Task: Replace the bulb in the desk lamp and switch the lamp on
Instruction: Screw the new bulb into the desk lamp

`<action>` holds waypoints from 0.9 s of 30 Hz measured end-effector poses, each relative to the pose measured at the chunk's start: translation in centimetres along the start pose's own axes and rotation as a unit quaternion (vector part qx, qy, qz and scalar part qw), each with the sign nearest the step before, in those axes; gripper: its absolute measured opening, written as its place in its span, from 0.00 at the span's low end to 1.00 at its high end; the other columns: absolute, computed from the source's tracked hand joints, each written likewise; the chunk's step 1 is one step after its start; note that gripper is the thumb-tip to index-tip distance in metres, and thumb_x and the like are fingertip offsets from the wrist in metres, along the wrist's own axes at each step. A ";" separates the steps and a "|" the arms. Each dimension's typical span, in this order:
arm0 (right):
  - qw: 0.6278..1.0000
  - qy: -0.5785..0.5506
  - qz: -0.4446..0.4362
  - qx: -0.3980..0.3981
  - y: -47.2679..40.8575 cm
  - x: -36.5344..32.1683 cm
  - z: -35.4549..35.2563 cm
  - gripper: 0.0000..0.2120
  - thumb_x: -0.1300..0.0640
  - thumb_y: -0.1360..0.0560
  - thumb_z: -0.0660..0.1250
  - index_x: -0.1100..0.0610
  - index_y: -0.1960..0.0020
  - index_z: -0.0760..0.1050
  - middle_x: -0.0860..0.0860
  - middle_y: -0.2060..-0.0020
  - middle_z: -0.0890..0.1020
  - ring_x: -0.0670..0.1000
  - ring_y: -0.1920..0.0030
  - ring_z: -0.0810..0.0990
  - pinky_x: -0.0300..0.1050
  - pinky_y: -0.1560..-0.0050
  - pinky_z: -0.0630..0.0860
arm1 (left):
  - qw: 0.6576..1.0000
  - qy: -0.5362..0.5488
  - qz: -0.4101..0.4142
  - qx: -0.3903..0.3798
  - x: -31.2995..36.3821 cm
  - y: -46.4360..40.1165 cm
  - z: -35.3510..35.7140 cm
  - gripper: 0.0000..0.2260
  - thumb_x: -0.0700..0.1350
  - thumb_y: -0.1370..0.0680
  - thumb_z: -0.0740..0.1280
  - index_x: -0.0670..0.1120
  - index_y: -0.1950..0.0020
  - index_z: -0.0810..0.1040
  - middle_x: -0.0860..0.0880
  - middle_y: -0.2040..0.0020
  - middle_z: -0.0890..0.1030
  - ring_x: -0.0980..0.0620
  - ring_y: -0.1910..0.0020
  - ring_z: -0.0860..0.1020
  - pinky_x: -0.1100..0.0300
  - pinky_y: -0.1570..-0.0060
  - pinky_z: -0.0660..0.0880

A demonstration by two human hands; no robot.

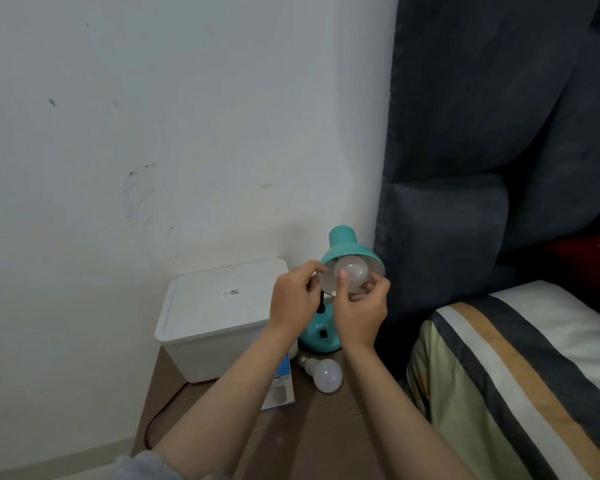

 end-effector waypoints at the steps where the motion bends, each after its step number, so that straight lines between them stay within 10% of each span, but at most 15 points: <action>1: 1.000 0.003 -0.005 0.001 0.1 -0.1 0.0 0.24 0.48 0.29 0.72 0.60 0.40 0.68 0.56 0.46 0.75 0.49 0.54 0.79 0.30 0.62 0.76 | 1.000 0.001 0.000 0.001 -0.1 0.0 0.0 0.09 0.34 0.27 0.64 0.46 0.52 0.80 0.47 0.72 0.77 0.47 0.73 0.76 0.48 0.66 0.77; 8: 0.995 0.020 -0.091 -0.021 0.5 0.5 0.2 0.26 0.59 0.29 0.73 0.54 0.35 0.69 0.49 0.42 0.67 0.55 0.46 0.78 0.49 0.51 0.82 | 1.000 0.001 0.003 -0.002 -0.1 -0.1 0.3 0.09 0.34 0.27 0.65 0.46 0.52 0.79 0.47 0.70 0.78 0.48 0.71 0.77 0.49 0.66 0.77; 21: 0.999 0.026 -0.018 0.005 -0.4 0.0 -0.5 0.24 0.45 0.27 0.68 0.56 0.39 0.66 0.55 0.47 0.75 0.54 0.53 0.80 0.41 0.60 0.79 | 1.000 -0.006 0.003 -0.002 -0.1 -0.1 0.3 0.10 0.34 0.27 0.65 0.46 0.52 0.80 0.45 0.71 0.78 0.47 0.72 0.77 0.49 0.67 0.77; 27: 0.997 0.033 -0.071 -0.025 0.2 -0.5 0.0 0.26 0.57 0.31 0.75 0.58 0.38 0.67 0.49 0.43 0.67 0.53 0.47 0.77 0.44 0.50 0.80 | 1.000 -0.009 0.004 0.006 0.0 -0.2 0.1 0.09 0.34 0.27 0.65 0.45 0.52 0.80 0.47 0.72 0.77 0.48 0.73 0.76 0.49 0.67 0.76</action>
Point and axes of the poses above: each hand's wrist, its own y-axis away from the middle knuckle, its own z-axis out of the palm, x = y × z, the point moved 5 cm from there along -y, towards the middle knuckle
